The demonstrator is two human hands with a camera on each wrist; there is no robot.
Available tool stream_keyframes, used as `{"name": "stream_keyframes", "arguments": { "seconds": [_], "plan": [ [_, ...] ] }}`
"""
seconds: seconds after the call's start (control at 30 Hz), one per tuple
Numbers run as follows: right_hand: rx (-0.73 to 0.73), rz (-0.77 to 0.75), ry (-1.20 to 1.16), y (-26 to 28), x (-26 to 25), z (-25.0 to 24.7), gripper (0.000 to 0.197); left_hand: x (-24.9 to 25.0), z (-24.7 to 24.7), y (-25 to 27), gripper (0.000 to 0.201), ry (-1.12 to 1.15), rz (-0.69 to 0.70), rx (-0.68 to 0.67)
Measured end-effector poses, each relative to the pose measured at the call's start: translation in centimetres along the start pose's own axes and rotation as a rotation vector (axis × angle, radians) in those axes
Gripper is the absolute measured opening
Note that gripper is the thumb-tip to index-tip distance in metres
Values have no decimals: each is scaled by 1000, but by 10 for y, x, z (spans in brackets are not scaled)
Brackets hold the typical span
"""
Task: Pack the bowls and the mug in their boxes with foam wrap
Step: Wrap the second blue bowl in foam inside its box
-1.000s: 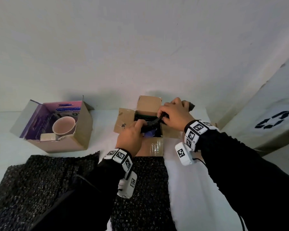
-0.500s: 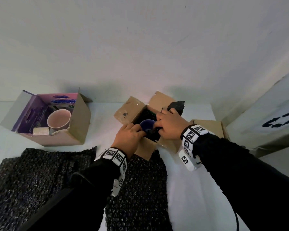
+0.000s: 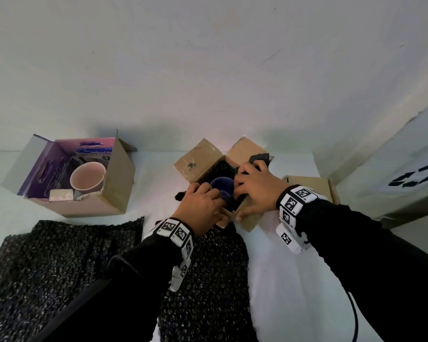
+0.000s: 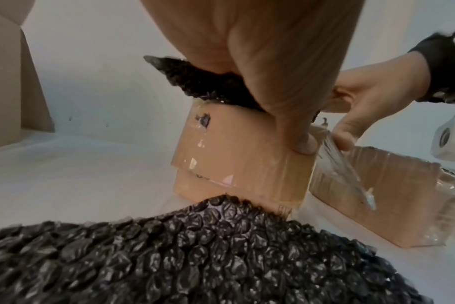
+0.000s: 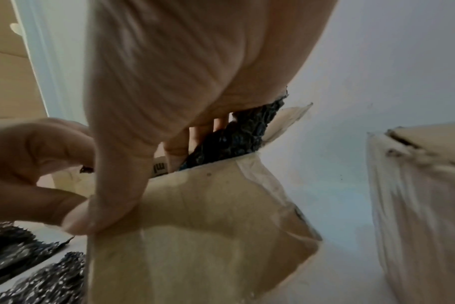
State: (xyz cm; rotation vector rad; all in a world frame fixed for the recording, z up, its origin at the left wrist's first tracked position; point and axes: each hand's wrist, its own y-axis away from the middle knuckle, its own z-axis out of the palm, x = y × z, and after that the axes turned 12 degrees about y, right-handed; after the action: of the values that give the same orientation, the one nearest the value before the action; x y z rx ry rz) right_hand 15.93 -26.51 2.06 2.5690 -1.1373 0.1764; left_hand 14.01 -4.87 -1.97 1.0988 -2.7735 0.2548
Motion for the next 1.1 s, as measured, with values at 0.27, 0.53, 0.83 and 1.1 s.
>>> {"name": "stream_keyframes", "arguments": {
  "seconds": [0.27, 0.53, 0.83, 1.1],
  "plan": [
    [32, 56, 61, 2, -14, 3, 63, 5, -4, -4, 43, 30, -108, -107],
    [-57, 206, -109, 8, -25, 3, 54, 4, 4, 0, 35, 37, -105, -62],
    [-18, 149, 68, 4, -28, 1, 55, 12, -6, -2, 39, -8, -117, -70],
    [97, 222, -72, 8, -24, 17, 66, 15, -15, -12, 54, -45, -128, -183]
  ]
}}
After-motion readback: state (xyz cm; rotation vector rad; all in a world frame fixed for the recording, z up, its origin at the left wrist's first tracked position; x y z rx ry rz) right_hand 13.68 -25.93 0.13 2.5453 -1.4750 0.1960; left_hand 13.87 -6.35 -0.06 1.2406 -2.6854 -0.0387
